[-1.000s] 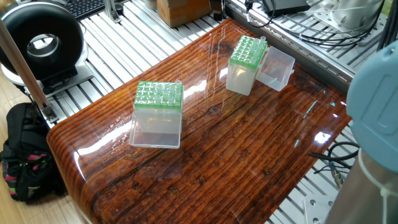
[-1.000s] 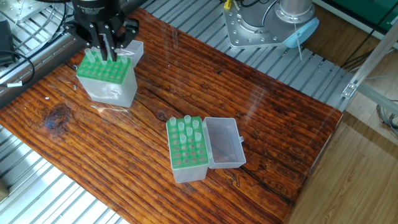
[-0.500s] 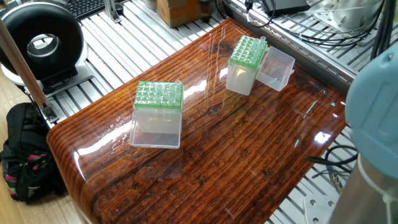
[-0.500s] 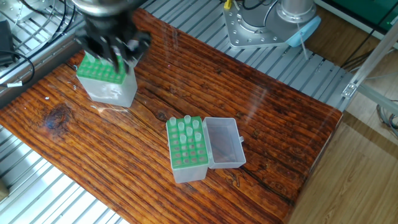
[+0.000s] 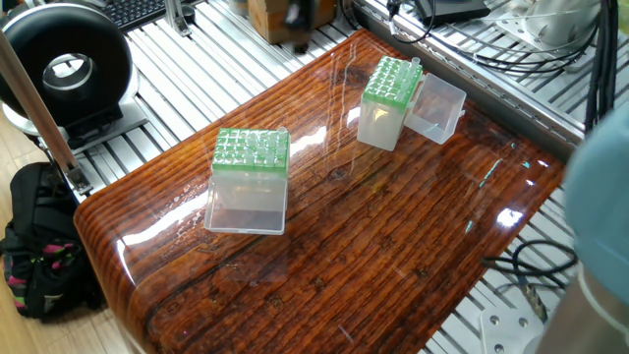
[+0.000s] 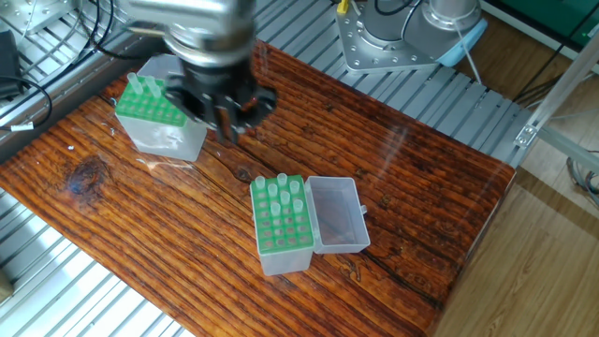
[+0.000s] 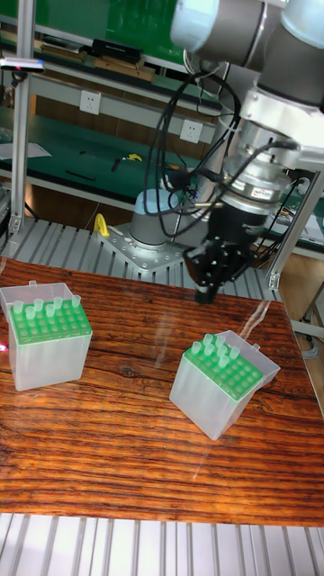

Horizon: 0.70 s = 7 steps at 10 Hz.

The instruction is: Transfer all large pipette tips from one holder to another

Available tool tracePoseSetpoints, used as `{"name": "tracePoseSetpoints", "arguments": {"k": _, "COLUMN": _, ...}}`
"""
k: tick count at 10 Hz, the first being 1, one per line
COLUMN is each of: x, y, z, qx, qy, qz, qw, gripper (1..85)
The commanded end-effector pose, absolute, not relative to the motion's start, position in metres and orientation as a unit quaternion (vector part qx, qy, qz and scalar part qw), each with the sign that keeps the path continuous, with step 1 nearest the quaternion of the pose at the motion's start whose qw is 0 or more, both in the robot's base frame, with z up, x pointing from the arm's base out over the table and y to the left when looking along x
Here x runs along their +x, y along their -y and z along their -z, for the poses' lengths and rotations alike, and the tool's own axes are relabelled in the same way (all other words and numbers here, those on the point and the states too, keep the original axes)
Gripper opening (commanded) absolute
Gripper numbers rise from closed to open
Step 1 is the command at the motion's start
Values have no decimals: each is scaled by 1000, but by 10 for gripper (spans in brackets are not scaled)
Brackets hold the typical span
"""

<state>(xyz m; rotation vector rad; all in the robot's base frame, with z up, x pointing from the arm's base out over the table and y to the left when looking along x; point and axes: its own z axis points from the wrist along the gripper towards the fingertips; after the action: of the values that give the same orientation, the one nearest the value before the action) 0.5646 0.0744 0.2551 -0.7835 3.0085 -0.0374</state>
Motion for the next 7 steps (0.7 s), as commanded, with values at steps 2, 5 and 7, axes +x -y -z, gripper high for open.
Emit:
{"name": "tracePoseSetpoints", "arguments": {"k": 2, "x": 543, "y": -90, "z": -252, "qx": -279, "qy": -960, "qz": -3, "qw": -15, "gripper": 200}}
{"name": "tracePoseSetpoints", "arguments": {"k": 5, "x": 544, "y": -64, "z": -253, "qx": -337, "qy": -940, "qz": 45, "qw": -30, "gripper": 203}}
{"name": "tracePoseSetpoints", "arguments": {"k": 7, "x": 544, "y": -81, "z": -252, "qx": -310, "qy": -950, "qz": 15, "qw": -17, "gripper": 223}}
